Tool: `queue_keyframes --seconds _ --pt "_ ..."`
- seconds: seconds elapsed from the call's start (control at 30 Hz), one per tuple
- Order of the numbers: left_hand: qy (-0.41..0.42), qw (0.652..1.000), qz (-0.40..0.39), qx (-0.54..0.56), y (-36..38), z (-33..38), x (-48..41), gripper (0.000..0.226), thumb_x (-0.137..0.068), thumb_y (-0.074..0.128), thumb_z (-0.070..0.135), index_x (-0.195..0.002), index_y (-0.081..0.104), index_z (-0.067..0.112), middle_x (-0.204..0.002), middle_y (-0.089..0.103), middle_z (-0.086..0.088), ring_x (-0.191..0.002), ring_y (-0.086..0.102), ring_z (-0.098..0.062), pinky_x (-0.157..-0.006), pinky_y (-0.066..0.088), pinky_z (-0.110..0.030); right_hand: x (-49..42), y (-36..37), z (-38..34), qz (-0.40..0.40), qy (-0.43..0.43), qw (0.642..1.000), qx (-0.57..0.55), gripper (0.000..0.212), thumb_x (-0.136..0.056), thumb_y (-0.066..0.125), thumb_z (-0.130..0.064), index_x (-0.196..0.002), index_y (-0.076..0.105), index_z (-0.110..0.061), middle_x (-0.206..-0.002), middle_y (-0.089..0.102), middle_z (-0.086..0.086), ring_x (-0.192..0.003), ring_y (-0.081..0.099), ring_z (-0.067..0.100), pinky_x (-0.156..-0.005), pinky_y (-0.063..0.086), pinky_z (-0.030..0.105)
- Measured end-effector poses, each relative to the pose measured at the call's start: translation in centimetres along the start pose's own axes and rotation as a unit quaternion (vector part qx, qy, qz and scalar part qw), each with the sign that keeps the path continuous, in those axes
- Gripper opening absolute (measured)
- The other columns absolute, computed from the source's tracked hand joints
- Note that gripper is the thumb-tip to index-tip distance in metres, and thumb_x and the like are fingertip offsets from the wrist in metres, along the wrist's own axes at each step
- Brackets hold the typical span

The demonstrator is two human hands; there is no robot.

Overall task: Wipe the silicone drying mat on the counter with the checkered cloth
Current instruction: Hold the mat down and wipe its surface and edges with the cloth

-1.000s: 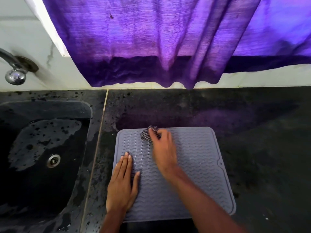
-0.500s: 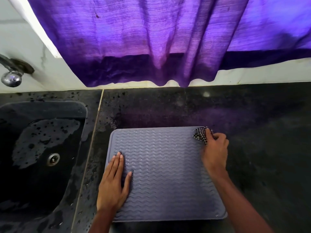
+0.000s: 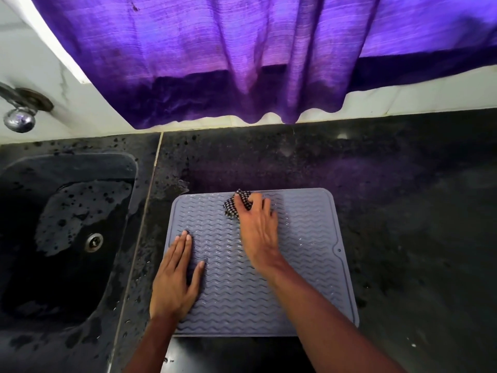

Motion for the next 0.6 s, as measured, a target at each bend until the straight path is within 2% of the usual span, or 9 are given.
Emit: queue_keyframes --seconds 0.13,0.23,0.37,0.43,0.5,0.6 --pt "0.008 1.0 0.004 -0.001 0.1 -0.1 0.0 0.069 -0.1 0.041 0.046 -0.156 0.027 0.009 -0.165 0.024 0.001 -0.152 0.022 -0.016 -0.121 0.028 -0.044 1.2 -1.6 5.2 0.026 0.06 0.998 -0.021 0.064 -0.097 0.053 -0.012 -0.152 0.022 -0.025 -0.132 0.038 0.011 -0.119 0.041 0.03 -0.088 0.048 0.044" --pt "0.008 1.0 0.004 -0.002 0.1 -0.1 -0.1 0.069 -0.1 0.04 0.046 -0.156 0.027 0.008 -0.165 0.025 0.0 -0.152 0.022 -0.017 -0.12 0.029 -0.044 2.3 -3.1 9.4 0.037 0.094 0.995 0.004 0.064 -0.097 0.053 -0.013 -0.153 0.023 -0.025 -0.134 0.039 0.01 -0.118 0.042 0.03 -0.088 0.05 0.044" --pt "0.01 1.0 0.005 -0.003 0.0 0.0 -0.1 0.068 -0.1 0.04 0.045 -0.155 0.03 0.007 -0.164 0.027 -0.002 -0.152 0.023 -0.018 -0.119 0.03 -0.046 2.9 -5.0 13.2 0.044 0.17 0.984 0.019 0.064 -0.091 0.054 -0.007 -0.149 0.034 -0.024 -0.133 0.039 0.012 -0.114 0.041 0.035 -0.086 0.049 0.048" --pt "0.006 1.0 0.003 -0.006 -0.1 0.1 0.0 0.069 -0.1 0.039 0.047 -0.155 0.029 0.007 -0.164 0.026 -0.002 -0.152 0.023 -0.017 -0.12 0.03 -0.045 3.1 -5.8 13.6 0.052 0.206 0.977 0.017 0.067 -0.087 0.058 -0.005 -0.148 0.037 -0.021 -0.132 0.039 0.014 -0.112 0.041 0.036 -0.085 0.048 0.048" --pt "0.002 1.0 0.001 -0.006 -0.2 0.2 0.0 0.069 -0.1 0.038 0.048 -0.155 0.029 0.007 -0.164 0.026 -0.001 -0.152 0.022 -0.016 -0.12 0.028 -0.043 2.9 -6.3 12.6 0.077 0.205 0.976 -0.005 0.069 -0.085 0.059 -0.003 -0.148 0.037 -0.02 -0.132 0.038 0.015 -0.113 0.04 0.034 -0.087 0.048 0.046" --pt "0.0 1.0 -0.002 -0.006 -0.3 0.3 0.0 0.07 -0.1 0.036 0.05 -0.154 0.03 0.006 -0.163 0.027 -0.002 -0.152 0.023 -0.017 -0.121 0.027 -0.042 2.1 -5.7 7.9 0.106 0.155 0.975 -0.12 0.056 -0.093 0.056 -0.013 -0.145 0.04 -0.026 -0.131 0.04 0.006 -0.109 0.044 0.02 -0.085 0.049 0.029"
Point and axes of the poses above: each hand's wrist, its own x-axis away from the middle knuckle, its own y-axis out of the palm, z = x × y, the point moved 3 cm from there along -x, towards the middle knuckle
